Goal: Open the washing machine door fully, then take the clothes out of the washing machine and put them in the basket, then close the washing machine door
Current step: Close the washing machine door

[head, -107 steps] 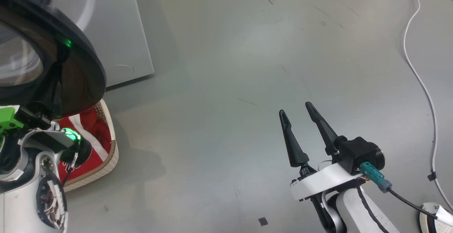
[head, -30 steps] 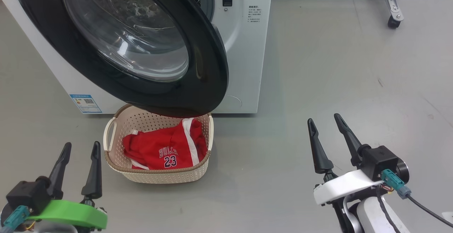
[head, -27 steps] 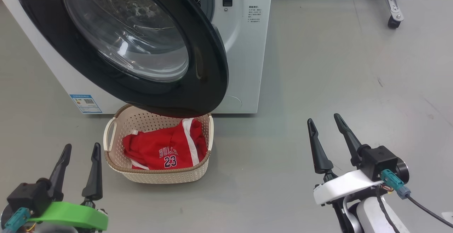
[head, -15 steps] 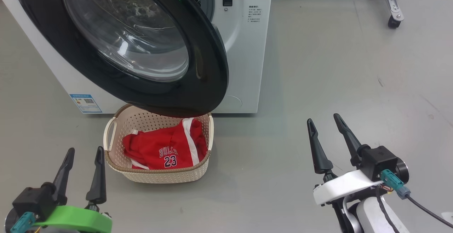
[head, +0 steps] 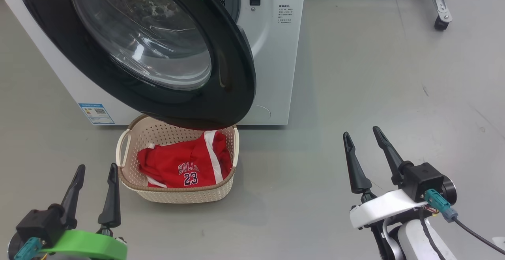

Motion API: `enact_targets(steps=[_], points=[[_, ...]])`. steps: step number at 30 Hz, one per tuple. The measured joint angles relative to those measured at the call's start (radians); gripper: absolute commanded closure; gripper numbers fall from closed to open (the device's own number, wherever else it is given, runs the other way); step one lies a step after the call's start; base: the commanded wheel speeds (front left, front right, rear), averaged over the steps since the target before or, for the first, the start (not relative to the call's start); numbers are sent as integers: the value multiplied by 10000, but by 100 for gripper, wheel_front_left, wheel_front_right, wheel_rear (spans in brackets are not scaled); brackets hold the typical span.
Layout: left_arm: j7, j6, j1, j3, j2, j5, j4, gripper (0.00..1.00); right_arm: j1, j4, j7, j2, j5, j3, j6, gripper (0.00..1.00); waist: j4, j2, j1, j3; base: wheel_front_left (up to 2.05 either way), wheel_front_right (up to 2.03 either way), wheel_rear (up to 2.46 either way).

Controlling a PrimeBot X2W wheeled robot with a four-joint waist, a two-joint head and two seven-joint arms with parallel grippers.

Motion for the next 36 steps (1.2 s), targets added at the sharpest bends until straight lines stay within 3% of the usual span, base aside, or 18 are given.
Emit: enact_targets(steps=[26, 27, 28, 29, 36], points=[[0, -238, 9, 213, -274, 353, 4, 0, 1, -81, 0, 15, -117, -54, 35, 0, 3, 0, 0, 161, 0, 0, 0], [0, -244, 9, 213, -286, 359, 8, 0, 1, -71, 0, 15, -117, -52, 88, 13, 7, 0, 0, 177, 0, 0, 0], [0, -245, 9, 213, -297, 374, 8, 0, 1, -59, 0, 15, -117, -38, 102, 88, 9, 0, 0, 187, 0, 0, 0], [0, -247, 9, 211, -309, 380, 8, 0, 1, -65, 0, 15, -121, -13, 125, 100, 12, 0, 0, 198, 0, 0, 0], [0, -265, -6, 6, -416, 504, -42, 0, -36, -456, 0, 6, -464, 81, 276, 100, 146, 0, 0, 471, 0, 0, 0]])
